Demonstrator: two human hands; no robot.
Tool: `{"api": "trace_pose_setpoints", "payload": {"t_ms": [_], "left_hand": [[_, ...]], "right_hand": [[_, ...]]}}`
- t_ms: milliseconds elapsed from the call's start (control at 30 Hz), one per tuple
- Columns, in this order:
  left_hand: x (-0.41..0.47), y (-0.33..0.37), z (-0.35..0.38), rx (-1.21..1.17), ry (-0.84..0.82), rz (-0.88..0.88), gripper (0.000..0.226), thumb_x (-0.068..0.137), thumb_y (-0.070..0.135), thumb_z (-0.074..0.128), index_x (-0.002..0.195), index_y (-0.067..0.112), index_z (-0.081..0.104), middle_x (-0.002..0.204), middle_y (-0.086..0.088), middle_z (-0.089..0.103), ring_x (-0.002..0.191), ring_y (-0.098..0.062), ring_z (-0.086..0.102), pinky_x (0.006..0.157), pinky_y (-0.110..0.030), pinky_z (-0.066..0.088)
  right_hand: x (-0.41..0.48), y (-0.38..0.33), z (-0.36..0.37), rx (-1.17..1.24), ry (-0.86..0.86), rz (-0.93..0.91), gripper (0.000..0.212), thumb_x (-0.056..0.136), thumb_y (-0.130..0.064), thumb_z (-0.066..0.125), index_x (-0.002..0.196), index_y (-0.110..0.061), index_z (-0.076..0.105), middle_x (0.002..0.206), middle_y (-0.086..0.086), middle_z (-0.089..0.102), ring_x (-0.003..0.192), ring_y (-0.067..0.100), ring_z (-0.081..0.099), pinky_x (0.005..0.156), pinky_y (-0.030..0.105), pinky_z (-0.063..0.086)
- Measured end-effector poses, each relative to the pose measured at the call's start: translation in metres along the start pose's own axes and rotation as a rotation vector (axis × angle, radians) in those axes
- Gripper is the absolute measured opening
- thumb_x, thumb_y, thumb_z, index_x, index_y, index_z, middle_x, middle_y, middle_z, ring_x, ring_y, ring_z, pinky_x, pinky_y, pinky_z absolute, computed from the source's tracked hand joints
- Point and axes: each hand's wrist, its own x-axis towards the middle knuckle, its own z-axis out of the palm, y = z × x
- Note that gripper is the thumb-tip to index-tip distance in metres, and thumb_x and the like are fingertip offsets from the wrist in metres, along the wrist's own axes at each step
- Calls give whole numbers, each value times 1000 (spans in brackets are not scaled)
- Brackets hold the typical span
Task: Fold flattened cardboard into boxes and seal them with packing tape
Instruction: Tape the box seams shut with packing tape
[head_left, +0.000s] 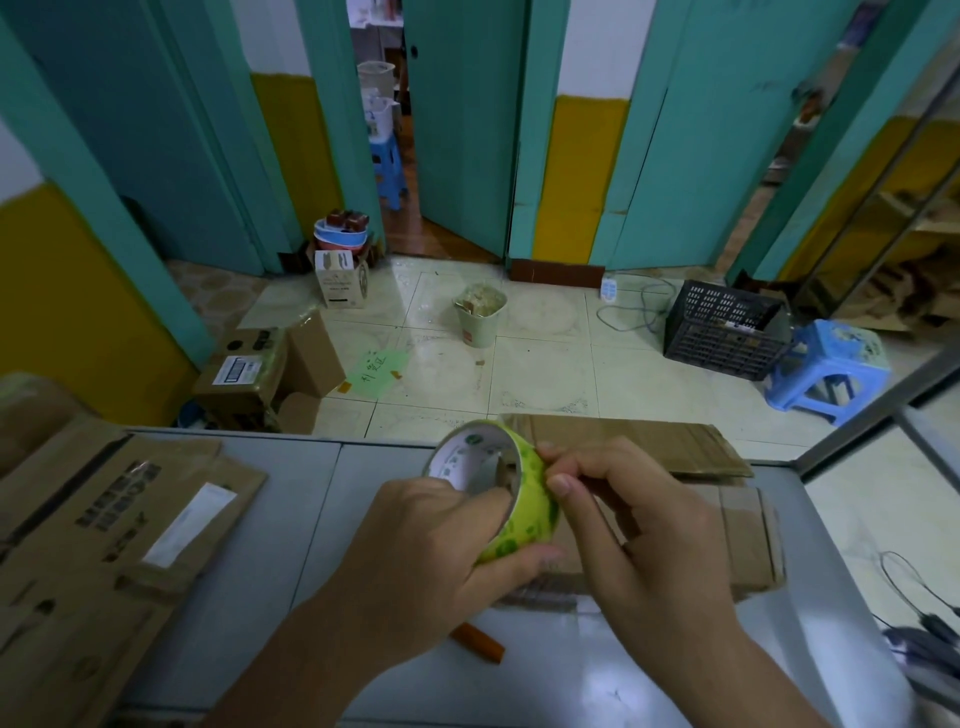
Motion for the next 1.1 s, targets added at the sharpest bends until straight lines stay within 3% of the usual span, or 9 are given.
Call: {"api": "trace_pose_setpoints", "payload": {"t_ms": [233, 367, 533, 667, 833, 900, 1000, 1100], "left_hand": [[-1, -1, 2, 27, 45, 61, 48, 102, 51, 65, 67, 20, 52, 55, 6, 44, 50, -13, 38, 64, -20, 18], [1, 0, 2, -1, 56, 16, 50, 104, 54, 60, 67, 20, 54, 54, 5, 46, 50, -13, 41, 61, -20, 23], [3, 1, -3, -67, -1, -43, 53, 103, 56, 58, 67, 17, 62, 54, 5, 50, 49, -13, 46, 53, -23, 32], [9, 0, -18, -158, -73, -74, 55, 101, 57, 62, 67, 14, 67, 54, 5, 52, 48, -13, 50, 49, -30, 41], [19, 1, -35, -255, -178, -161, 65, 99, 67, 55, 69, 11, 72, 56, 1, 60, 50, -19, 59, 51, -43, 45], [22, 1, -40, -273, -202, -181, 64, 99, 67, 55, 72, 11, 74, 60, 1, 66, 53, -20, 63, 52, -45, 49], [25, 4, -43, -280, -206, -181, 52, 97, 61, 62, 75, 16, 75, 63, 6, 70, 54, -12, 65, 53, -40, 51], [25, 8, -45, -336, -222, -186, 30, 95, 48, 71, 78, 24, 74, 70, 17, 73, 58, 0, 67, 54, -23, 51]], "right_hand": [[12, -3, 0, -36, 7, -9, 8, 95, -13, 67, 96, -13, 75, 94, -9, 69, 90, 8, 68, 77, 20, 53], [5, -4, 1, -1, -4, -36, 6, 97, -14, 66, 97, -14, 72, 102, -8, 70, 103, 8, 70, 82, 25, 56], [1, -7, 0, 11, -23, -86, 11, 100, -20, 61, 98, -14, 70, 105, -5, 68, 117, 7, 67, 90, 22, 53], [7, -10, -6, 17, -70, -145, 9, 100, -17, 61, 99, -14, 69, 107, -5, 67, 118, 10, 66, 92, 22, 51], [25, -11, -19, -76, -200, -323, 36, 104, -16, 59, 140, -13, 63, 130, 0, 63, 119, 17, 63, 93, 34, 53], [28, -11, -22, -135, -225, -389, 36, 106, -19, 57, 142, -19, 61, 135, 3, 62, 120, 22, 63, 89, 41, 54], [31, -8, -26, -209, -229, -468, 33, 107, -23, 57, 140, -21, 62, 135, 5, 63, 115, 24, 64, 83, 45, 52], [34, -5, -30, -252, -234, -553, 30, 105, -20, 61, 135, -18, 67, 129, 7, 67, 109, 26, 67, 79, 45, 49]]}}
